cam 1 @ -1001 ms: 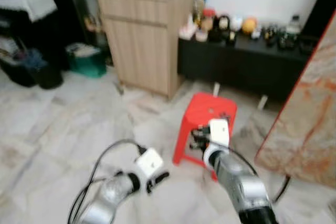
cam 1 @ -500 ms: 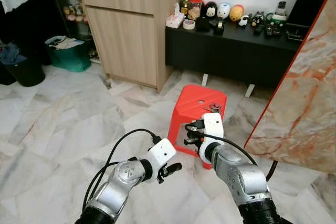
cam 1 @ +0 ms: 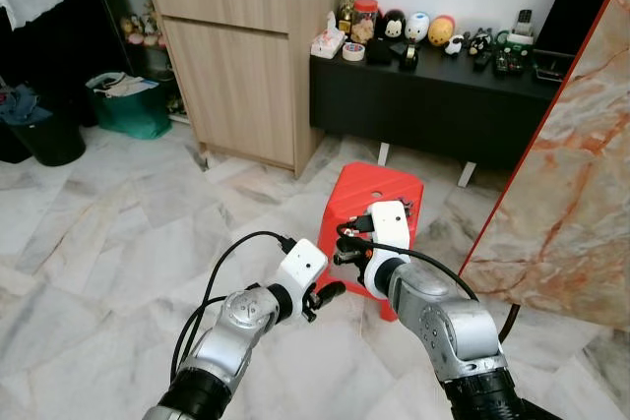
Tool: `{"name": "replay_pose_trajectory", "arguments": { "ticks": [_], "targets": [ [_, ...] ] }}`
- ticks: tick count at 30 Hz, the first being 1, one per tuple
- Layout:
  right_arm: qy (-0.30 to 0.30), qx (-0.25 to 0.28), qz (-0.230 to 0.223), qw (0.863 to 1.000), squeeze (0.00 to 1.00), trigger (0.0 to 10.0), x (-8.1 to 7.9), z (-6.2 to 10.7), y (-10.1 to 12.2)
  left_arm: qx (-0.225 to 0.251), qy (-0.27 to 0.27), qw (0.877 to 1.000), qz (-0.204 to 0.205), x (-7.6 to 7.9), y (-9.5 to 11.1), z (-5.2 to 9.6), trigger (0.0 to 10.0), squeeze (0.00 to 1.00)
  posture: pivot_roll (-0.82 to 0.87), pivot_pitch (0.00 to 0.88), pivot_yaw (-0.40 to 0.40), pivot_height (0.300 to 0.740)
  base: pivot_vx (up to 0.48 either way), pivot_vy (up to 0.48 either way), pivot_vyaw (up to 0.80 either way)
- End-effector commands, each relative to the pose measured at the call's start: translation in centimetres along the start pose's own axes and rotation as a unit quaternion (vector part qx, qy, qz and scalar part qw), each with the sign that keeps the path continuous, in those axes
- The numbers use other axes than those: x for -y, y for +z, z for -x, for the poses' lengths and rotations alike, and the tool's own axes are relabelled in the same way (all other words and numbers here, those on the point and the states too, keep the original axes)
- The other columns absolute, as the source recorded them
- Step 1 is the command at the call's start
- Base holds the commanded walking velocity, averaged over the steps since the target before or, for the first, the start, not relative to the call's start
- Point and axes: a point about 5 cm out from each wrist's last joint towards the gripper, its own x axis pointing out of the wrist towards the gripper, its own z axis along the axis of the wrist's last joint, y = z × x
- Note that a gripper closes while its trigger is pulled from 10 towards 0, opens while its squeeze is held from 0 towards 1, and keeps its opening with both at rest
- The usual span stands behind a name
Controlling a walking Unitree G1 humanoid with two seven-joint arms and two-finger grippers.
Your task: Hang keys on a hook
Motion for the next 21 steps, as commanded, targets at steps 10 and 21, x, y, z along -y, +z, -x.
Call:
{"name": "replay_pose_trajectory", "arguments": {
  "ticks": [10,21],
  "targets": [
    [0.036,-0.01,0.014,0.999,0.0,10.0,-1.1,0.5,-0.4,0.03,-0.018,0.999,0.013,0.1,0.6,-0.3,10.0,0.0,0.05,0.0,-0.064,0.726,0.0,0.0,0.0],
    [0.037,-0.011,0.02,0.999,0.0,10.0,-1.1,0.5,-0.3,0.028,-0.064,0.998,0.003,0.8,0.5,-0.2,0.0,0.0,0.04,0.0,-0.062,0.726,0.0,0.0,0.0]
  ]
}}
